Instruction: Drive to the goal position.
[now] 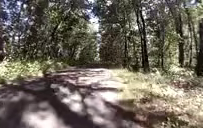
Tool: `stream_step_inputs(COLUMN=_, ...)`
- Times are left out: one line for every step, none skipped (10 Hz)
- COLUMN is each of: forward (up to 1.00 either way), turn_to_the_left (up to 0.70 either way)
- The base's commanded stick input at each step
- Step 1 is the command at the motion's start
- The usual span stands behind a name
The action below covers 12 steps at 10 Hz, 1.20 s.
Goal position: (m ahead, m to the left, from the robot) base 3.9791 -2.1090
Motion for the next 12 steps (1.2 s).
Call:
stream_step_inputs(forward=0.45, turn_to_the_left=0.0)
stream_step_inputs(forward=0.45, turn_to_the_left=0.0)
stream_step_inputs(forward=0.45, turn_to_the_left=0.0)
stream_step_inputs(forward=0.45, turn_to_the_left=0.0)
stream_step_inputs(forward=0.45, turn_to_the_left=0.0)
stream_step_inputs(forward=0.45, turn_to_the_left=0.0)
stream_step_inputs(forward=0.45, turn_to_the_left=0.0)
stream_step_inputs(forward=0.45, turn_to_the_left=0.0)
stream_step_inputs(forward=0.45, turn_to_the_left=0.0)
stream_step_inputs(forward=0.45, turn_to_the_left=0.0)
stream_step_inputs(forward=0.45, turn_to_the_left=0.0)
stream_step_inputs(forward=0.45, turn_to_the_left=0.0)
